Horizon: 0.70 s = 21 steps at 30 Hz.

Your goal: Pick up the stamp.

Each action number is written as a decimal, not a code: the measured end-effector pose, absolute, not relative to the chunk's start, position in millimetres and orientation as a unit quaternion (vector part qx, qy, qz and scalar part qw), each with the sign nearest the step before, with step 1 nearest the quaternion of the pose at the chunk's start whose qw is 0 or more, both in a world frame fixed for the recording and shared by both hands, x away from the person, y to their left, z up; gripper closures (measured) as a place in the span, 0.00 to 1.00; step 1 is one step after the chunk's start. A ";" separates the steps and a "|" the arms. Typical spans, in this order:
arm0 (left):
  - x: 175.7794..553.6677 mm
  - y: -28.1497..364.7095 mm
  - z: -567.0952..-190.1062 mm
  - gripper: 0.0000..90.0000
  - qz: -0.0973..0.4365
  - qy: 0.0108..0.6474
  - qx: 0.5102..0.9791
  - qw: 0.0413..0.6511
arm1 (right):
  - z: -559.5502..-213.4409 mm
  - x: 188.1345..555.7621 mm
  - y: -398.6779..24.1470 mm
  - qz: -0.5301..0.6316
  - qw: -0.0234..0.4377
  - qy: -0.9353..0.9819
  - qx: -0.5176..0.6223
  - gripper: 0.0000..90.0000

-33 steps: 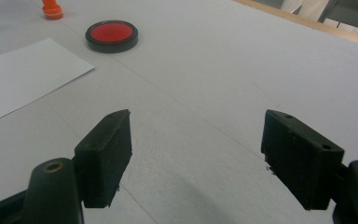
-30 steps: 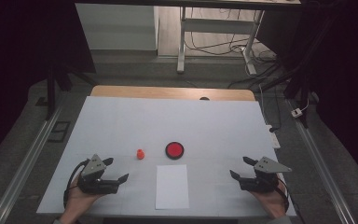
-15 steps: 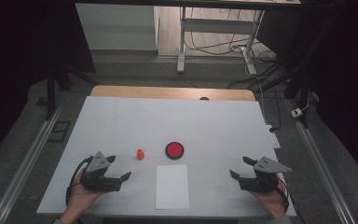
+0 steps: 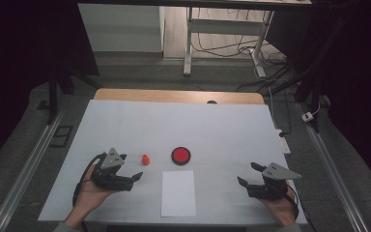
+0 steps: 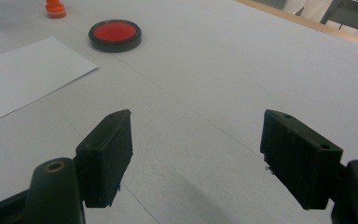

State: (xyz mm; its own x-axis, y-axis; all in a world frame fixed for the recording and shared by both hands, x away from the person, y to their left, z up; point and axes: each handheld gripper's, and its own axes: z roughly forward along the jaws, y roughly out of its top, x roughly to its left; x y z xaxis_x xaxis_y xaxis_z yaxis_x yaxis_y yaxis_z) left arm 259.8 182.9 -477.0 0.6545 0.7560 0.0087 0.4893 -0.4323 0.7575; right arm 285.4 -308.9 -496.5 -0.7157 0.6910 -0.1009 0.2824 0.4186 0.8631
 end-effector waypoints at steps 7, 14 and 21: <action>269.7 179.3 -474.3 0.18 0.178 0.380 0.826 0.376 | -497.3 285.4 -308.7 0.447 0.229 0.811 0.300 0.28; 282.7 179.0 -472.2 0.19 0.175 0.388 0.823 0.376 | -497.5 285.6 -307.7 0.446 0.228 0.813 0.297 0.28; 294.8 173.1 -477.0 0.21 0.165 0.389 0.829 0.367 | -498.7 286.0 -308.3 0.444 0.226 0.814 0.299 0.28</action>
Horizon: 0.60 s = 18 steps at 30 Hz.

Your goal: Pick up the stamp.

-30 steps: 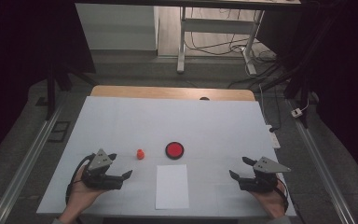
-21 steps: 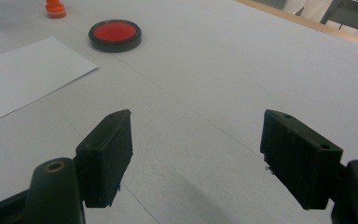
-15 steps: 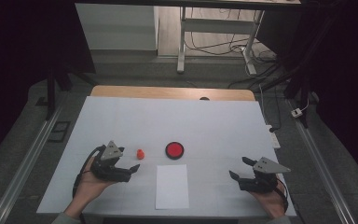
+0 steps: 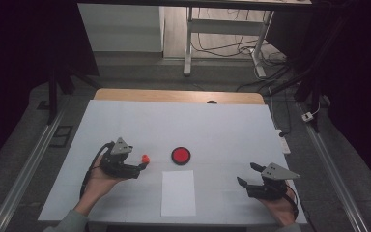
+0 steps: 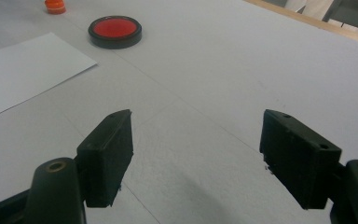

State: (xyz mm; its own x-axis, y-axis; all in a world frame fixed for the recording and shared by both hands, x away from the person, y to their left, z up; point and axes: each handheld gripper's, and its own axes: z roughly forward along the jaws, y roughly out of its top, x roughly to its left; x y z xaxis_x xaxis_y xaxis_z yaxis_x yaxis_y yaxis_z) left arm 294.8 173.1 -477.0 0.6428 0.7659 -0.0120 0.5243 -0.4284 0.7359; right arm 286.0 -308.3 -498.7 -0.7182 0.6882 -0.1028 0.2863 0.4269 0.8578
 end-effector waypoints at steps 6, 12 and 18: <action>307.0 170.0 -484.5 0.23 0.162 0.395 0.832 0.355 | -498.8 286.0 -308.4 0.443 0.226 0.814 0.300 0.28; 316.3 168.6 -490.0 0.25 0.164 0.400 0.830 0.352 | -500.8 287.0 -308.2 0.441 0.225 0.816 0.299 0.28; 326.6 162.3 -496.2 0.26 0.162 0.404 0.830 0.348 | -502.1 287.7 -307.3 0.440 0.223 0.817 0.300 0.28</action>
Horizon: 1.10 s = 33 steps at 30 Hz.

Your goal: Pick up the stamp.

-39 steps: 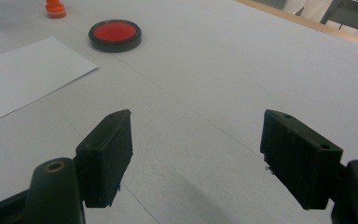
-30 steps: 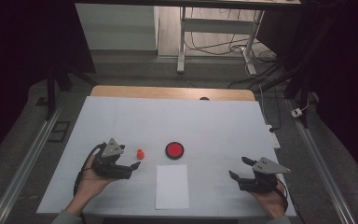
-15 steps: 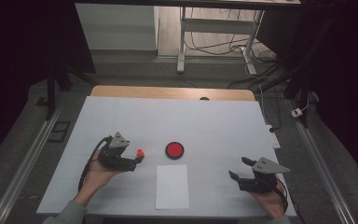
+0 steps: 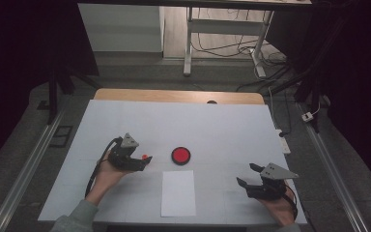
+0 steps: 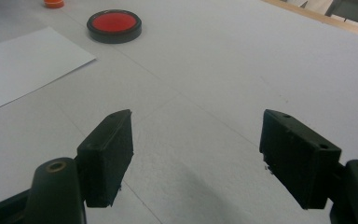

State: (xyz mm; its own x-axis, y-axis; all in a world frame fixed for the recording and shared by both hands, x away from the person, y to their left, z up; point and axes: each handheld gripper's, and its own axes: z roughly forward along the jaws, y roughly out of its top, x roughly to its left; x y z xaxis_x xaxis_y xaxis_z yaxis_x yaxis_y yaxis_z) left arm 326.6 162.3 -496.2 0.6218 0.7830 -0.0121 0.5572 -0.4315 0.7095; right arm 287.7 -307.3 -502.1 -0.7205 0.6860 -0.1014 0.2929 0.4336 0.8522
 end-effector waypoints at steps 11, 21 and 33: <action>335.9 157.2 -504.3 0.28 0.167 0.401 0.837 0.333 | -503.7 288.2 -306.6 0.438 0.220 0.819 0.300 0.28; 337.1 155.0 -510.4 0.34 0.160 0.394 0.846 0.322 | -504.3 288.2 -307.5 0.435 0.219 0.820 0.301 0.28; 338.6 157.4 -516.9 0.45 0.152 0.395 0.846 0.324 | -504.5 288.4 -307.3 0.434 0.220 0.820 0.301 0.28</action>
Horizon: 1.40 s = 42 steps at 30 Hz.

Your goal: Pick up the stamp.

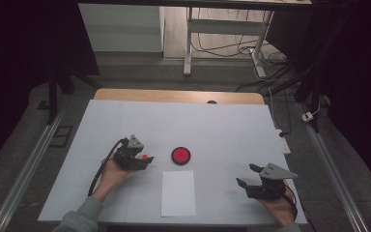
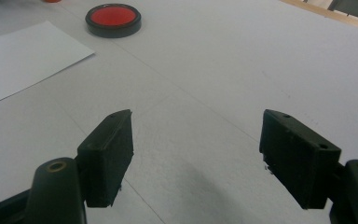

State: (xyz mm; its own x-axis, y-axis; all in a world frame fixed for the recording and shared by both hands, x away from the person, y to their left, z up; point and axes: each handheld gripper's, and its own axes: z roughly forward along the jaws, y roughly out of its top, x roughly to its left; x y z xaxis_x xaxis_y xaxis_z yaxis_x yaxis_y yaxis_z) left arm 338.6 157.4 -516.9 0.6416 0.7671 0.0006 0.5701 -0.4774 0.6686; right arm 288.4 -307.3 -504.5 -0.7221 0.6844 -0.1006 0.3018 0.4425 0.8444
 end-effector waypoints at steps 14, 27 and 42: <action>338.9 158.0 -520.9 0.63 0.146 0.389 0.851 0.323 | -503.8 287.9 -308.5 0.434 0.222 0.819 0.304 0.28; 339.7 160.7 -523.0 0.79 0.135 0.389 0.849 0.330 | -503.4 287.9 -309.4 0.431 0.225 0.819 0.305 0.29; 338.1 165.3 -519.1 0.80 0.141 0.394 0.840 0.345 | -503.4 287.9 -309.7 0.432 0.226 0.818 0.305 0.29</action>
State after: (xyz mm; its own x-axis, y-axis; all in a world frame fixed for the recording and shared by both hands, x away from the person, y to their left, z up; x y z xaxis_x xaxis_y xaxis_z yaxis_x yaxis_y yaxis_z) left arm 338.1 165.3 -519.1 0.6505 0.7587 -0.0348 0.5646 -0.4524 0.6903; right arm 287.9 -309.7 -503.4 -0.7116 0.6946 -0.1053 0.3050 0.4405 0.8444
